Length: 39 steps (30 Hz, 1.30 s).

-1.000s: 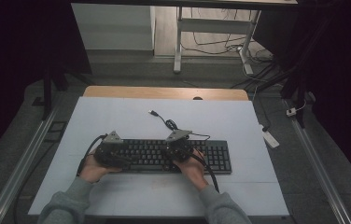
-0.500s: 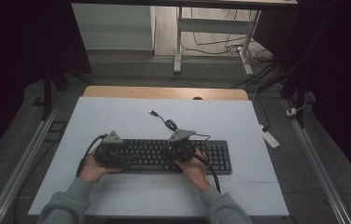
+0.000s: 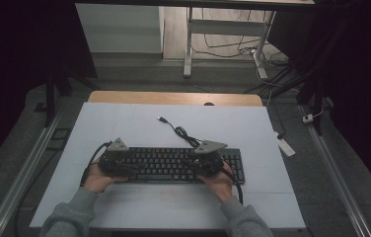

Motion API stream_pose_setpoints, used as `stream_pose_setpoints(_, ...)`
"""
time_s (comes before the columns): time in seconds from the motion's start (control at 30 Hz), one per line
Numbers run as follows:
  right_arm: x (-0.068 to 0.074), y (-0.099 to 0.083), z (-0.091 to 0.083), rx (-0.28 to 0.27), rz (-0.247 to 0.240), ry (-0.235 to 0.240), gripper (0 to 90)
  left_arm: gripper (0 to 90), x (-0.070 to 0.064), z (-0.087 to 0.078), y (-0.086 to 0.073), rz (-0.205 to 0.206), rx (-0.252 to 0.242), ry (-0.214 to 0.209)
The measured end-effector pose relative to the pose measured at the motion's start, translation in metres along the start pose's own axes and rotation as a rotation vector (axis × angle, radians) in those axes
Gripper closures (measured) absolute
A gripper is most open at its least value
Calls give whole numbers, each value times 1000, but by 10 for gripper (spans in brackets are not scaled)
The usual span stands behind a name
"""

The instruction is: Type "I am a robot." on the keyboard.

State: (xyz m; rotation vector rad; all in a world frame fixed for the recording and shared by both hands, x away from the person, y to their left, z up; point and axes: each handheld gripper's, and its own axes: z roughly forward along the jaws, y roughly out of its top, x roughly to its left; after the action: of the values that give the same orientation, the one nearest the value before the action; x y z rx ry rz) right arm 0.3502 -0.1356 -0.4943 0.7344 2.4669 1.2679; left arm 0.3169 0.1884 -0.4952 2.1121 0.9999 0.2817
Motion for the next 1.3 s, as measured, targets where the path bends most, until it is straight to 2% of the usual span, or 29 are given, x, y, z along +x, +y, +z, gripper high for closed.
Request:
stream_pose_setpoints(0.3,-10,-26,-34,-11,20,-33,552,285,1,1,0,-10,2,2)
stream_pose_setpoints(0.5,-15,-37,-49,-15,35,-52,529,288,1,1,0,-19,-6,4)
stream_pose_setpoints(0.97,-17,-40,-49,-11,34,-54,526,331,3,-2,0,-38,-37,8)
stream_pose_setpoints(1.17,-17,-40,-49,-8,30,-56,527,425,3,-6,0,-38,-66,13)
stream_pose_setpoints(1.3,-17,-39,-48,-8,31,-56,527,527,2,-7,0,-34,-72,9)
